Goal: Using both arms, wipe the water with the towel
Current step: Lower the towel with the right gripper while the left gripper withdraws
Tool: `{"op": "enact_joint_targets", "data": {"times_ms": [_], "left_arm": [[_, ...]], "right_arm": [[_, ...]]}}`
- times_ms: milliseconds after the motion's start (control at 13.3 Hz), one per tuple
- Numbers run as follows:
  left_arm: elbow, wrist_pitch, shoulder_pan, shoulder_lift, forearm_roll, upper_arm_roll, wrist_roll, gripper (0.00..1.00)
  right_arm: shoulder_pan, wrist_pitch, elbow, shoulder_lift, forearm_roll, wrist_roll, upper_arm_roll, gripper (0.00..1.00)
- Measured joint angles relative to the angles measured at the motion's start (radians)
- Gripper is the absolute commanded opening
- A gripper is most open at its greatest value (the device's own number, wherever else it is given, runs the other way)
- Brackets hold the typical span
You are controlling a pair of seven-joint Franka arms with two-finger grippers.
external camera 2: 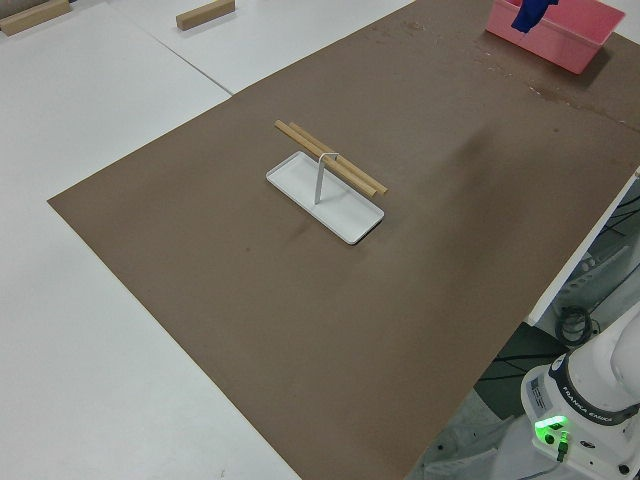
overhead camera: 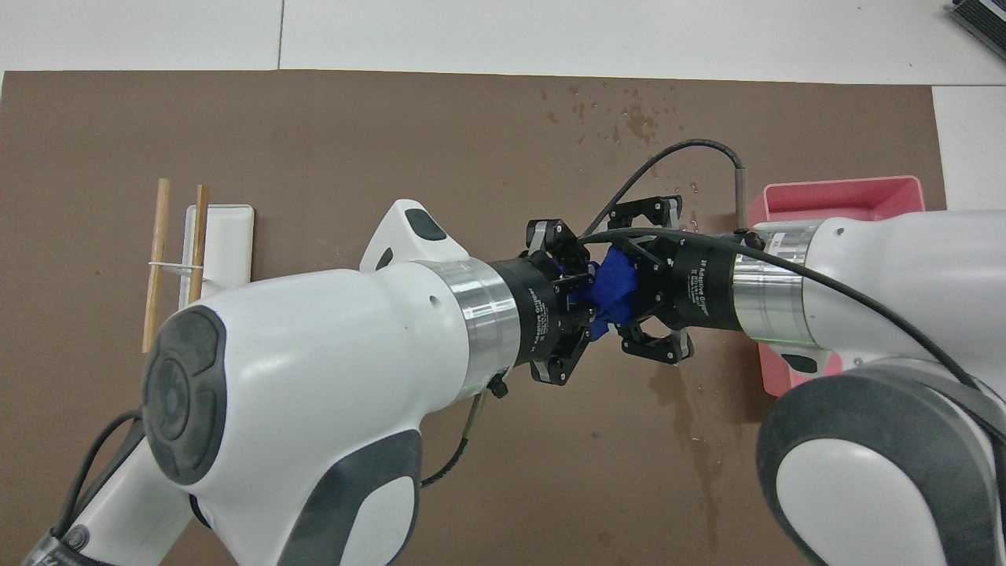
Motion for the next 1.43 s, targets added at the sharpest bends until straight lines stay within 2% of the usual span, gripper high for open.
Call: {"op": "enact_joint_targets", "data": {"times_ms": [452,602,903,1054,1129,1280,1430], "left_arm": [[-0.005,0.017,-0.002,0.0,0.0,0.0,-0.001,0.01],[-0.005,0.018,-0.002,0.0,0.0,0.0,0.0,1.0],[-0.004,0.024,0.0,0.0,0.025,0.007,0.012,1.0],[-0.001,0.025,0.024,-0.001,0.138,0.013,0.059,1.0],[-0.001,0.025,0.049,-0.001,0.178,0.016,0.102,1.0],[-0.001,-0.005,0.13,0.0,0.197,0.02,0.266,1.0],[-0.001,-0.072,0.22,-0.001,0.2,0.025,0.504,1.0]], "right_arm": [[0.0,0.0,-0.004,0.0,0.0,-0.07,-0.002,0.0],[0.0,0.0,-0.004,0.0,0.0,-0.072,-0.002,0.0],[0.001,-0.037,-0.007,0.0,0.0,-0.118,-0.001,0.0],[0.003,-0.074,-0.009,0.001,-0.024,-0.165,0.0,0.0],[0.003,-0.13,-0.008,0.001,-0.07,-0.218,0.0,0.0],[0.002,-0.265,-0.006,-0.004,-0.184,-0.382,-0.002,0.0],[-0.005,-0.376,-0.006,-0.014,-0.246,-0.547,-0.008,0.0]]}}
